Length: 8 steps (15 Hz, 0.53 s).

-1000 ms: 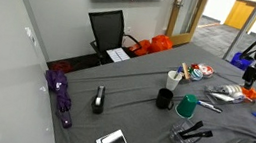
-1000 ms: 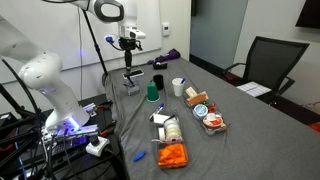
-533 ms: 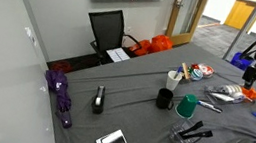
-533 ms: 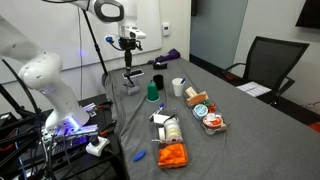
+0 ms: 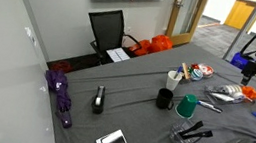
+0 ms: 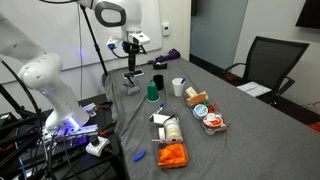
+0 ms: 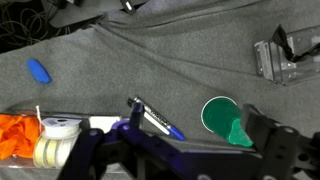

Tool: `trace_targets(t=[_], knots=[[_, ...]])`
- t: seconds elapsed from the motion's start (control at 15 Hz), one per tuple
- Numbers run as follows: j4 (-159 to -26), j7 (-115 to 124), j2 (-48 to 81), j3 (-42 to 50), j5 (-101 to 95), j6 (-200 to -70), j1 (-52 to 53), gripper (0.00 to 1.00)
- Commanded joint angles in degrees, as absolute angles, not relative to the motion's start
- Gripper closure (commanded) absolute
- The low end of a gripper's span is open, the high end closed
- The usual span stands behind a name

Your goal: Turn the closest tray to the right

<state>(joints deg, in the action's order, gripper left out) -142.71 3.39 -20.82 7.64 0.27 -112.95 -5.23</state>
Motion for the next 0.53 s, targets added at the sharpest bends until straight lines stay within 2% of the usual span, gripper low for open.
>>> trace_targets(t=[0.0, 0.47], knots=[[-140.44, -1.15, -15.77, 10.20, 6.15, -117.64, -5.67, 0.00], [-137.31, -4.92, -6.19, 11.11, 10.30, -128.29, -6.00, 0.00]])
